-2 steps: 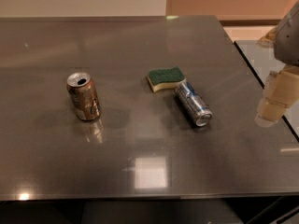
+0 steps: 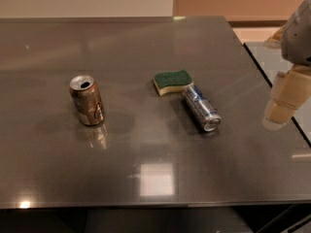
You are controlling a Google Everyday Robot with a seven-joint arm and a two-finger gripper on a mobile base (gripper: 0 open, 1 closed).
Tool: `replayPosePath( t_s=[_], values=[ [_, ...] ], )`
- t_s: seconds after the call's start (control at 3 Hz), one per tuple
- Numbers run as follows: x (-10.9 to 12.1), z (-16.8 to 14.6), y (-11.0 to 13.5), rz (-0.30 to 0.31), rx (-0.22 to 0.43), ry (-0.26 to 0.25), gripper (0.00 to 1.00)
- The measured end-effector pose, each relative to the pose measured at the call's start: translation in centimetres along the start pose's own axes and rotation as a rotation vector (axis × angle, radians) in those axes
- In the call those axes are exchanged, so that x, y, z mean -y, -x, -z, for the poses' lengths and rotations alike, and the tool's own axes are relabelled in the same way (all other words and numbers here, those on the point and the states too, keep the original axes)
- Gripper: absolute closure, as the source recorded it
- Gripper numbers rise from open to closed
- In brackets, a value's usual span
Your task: Place redbull can upright
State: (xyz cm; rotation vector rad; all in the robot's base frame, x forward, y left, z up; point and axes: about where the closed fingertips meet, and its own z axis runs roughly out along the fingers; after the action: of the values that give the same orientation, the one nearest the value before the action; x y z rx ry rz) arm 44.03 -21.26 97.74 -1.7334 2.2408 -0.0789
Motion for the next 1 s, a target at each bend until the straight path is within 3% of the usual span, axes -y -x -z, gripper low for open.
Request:
replayPosePath(
  t_s=[0.33, 1.0],
  values=[
    [0.6, -0.6, 1.4, -0.032, -0.012, 0.035, 0.0],
    [3.0, -3.3, 5.1, -0.26, -0.048, 0.051, 0.0]
  ],
)
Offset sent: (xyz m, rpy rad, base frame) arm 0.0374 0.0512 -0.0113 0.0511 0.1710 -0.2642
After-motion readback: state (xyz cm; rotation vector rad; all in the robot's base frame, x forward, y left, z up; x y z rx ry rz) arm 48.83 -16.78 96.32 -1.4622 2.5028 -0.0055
